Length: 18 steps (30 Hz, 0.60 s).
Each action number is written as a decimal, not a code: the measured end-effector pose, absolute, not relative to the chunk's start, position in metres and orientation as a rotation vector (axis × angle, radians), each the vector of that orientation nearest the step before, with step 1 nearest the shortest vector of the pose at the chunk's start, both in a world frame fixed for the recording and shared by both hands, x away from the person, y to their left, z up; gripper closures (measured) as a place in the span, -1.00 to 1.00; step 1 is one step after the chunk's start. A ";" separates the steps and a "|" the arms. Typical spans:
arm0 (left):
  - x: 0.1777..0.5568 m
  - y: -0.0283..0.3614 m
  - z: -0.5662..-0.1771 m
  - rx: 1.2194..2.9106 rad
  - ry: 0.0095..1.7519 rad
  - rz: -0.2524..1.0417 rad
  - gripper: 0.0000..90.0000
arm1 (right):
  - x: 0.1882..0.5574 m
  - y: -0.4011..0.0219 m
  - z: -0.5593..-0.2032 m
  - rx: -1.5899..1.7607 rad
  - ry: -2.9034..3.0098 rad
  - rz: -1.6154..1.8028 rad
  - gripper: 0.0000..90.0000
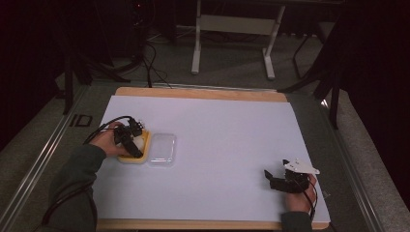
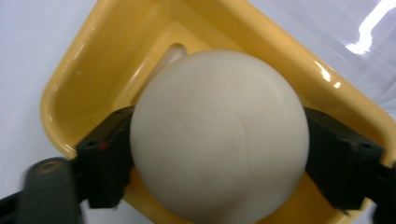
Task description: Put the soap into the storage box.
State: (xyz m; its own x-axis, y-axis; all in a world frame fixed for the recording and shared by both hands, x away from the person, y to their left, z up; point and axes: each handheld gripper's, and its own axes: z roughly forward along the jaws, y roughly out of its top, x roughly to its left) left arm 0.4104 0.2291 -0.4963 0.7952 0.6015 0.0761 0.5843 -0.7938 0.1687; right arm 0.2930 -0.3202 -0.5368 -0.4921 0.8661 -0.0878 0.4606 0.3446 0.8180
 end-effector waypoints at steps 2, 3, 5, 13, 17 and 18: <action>0.410 0.229 -0.496 2.849 0.941 0.192 -0.68 | 0.293 -0.320 -0.537 1.155 2.094 1.025 -0.68; 0.410 0.229 -0.496 2.848 0.939 0.192 -0.70 | 0.293 -0.320 -0.537 1.154 2.094 1.025 -0.69; 0.409 0.229 -0.496 2.849 0.940 0.194 -0.73 | 0.293 -0.320 -0.537 1.154 2.093 1.026 -0.68; 0.408 0.230 -0.490 2.827 0.938 0.208 -0.80 | 0.293 -0.320 -0.537 1.152 2.095 1.026 -0.68; 0.407 0.231 -0.486 2.826 0.924 0.222 -0.81 | 0.293 -0.320 -0.537 1.151 2.095 1.025 -0.69; 0.406 0.232 -0.485 2.819 0.920 0.222 -0.81 | 0.293 -0.320 -0.537 1.152 2.095 1.025 -0.68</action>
